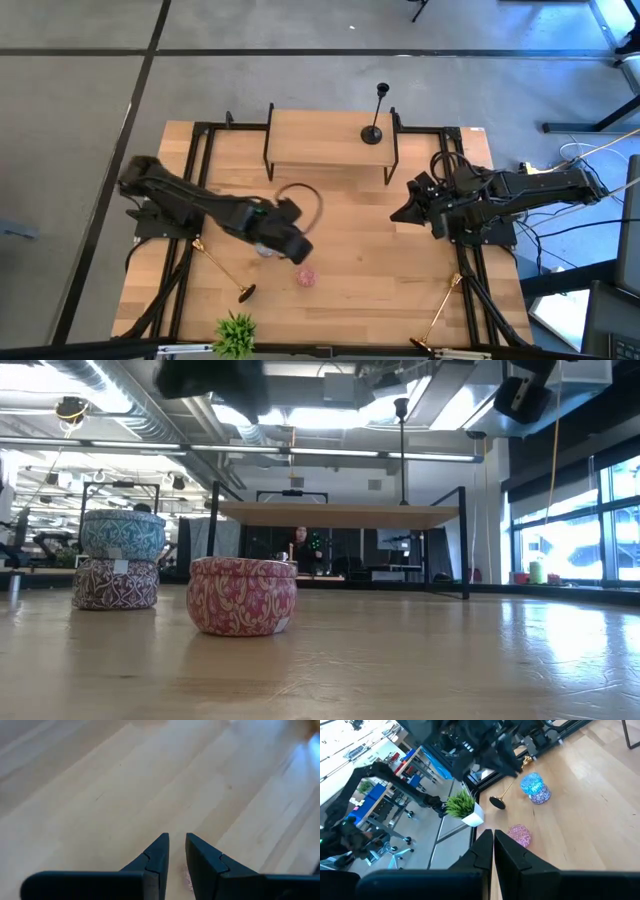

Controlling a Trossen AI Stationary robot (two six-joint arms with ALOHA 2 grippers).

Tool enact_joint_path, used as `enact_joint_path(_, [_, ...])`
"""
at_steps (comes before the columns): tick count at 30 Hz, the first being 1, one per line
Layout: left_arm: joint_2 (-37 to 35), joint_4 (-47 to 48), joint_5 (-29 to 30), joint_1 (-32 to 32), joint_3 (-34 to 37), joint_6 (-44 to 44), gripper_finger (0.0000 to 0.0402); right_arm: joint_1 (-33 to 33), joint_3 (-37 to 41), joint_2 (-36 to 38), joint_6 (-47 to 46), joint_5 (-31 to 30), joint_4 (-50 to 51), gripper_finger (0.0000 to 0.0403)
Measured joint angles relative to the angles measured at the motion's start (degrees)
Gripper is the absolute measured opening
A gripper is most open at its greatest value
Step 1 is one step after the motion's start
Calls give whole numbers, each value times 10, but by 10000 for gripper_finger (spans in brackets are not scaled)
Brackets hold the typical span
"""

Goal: Pick & Place candle stick holders
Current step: Put the blue scented candle on the shelf

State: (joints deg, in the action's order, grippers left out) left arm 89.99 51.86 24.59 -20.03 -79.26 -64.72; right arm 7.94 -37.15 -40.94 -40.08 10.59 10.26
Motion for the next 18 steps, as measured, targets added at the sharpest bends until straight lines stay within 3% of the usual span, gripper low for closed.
enact_joint_path(5, [-134, -72, 90, -31, 149, -117, 52, 0, 0, -4, 3, 0, -4, 18])
enact_joint_path(9, [-238, -85, 194, -62, 230, -200, 53, 0, 0, -5, 15, 0, -3, 18])
enact_joint_path(11, [-283, -82, 217, -70, 264, -221, 55, 0, 0, -5, 20, -4, -3, 18])
enact_joint_path(15, [-352, -83, 220, -65, 302, -217, 56, 0, 0, -5, 18, -36, -3, 18])
enact_joint_path(18, [-383, -83, 218, -58, 307, -143, 57, 0, 0, -5, 16, -47, -2, 18])
